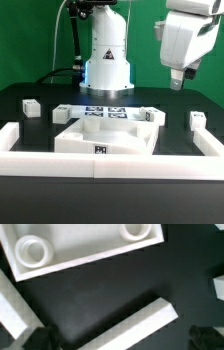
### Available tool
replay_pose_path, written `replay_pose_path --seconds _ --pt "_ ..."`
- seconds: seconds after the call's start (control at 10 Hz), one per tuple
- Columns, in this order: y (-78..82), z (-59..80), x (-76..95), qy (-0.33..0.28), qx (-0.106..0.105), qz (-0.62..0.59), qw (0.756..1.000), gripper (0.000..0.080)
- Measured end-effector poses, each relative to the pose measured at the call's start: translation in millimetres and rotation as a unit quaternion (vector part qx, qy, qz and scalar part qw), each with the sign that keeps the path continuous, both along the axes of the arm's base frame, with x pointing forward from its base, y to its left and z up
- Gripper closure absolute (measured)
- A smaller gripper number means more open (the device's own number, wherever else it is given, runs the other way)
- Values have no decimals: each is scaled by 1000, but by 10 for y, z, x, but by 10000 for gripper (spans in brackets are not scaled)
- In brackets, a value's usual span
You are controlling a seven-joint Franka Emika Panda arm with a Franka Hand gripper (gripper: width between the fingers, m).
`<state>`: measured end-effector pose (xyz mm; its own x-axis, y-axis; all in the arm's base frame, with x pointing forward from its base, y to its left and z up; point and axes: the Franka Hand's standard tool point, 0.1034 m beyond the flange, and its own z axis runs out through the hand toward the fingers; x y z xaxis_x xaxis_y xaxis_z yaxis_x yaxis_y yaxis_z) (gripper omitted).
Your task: Assemble one leg
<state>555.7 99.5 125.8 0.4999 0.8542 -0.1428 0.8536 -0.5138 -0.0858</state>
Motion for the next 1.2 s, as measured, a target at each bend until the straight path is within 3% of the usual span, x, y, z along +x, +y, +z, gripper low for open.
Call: replay_pose_path --seconds 0.1,0.4,0.7,1.2 --pt "-10 -15 6 -7 4 9 1000 150" --pt "-262 -319 -296 -80 37 88 992 150" --pt "-471 -491 -411 -83 41 91 991 150" --pt "-482 -504 -426 -83 41 88 992 150"
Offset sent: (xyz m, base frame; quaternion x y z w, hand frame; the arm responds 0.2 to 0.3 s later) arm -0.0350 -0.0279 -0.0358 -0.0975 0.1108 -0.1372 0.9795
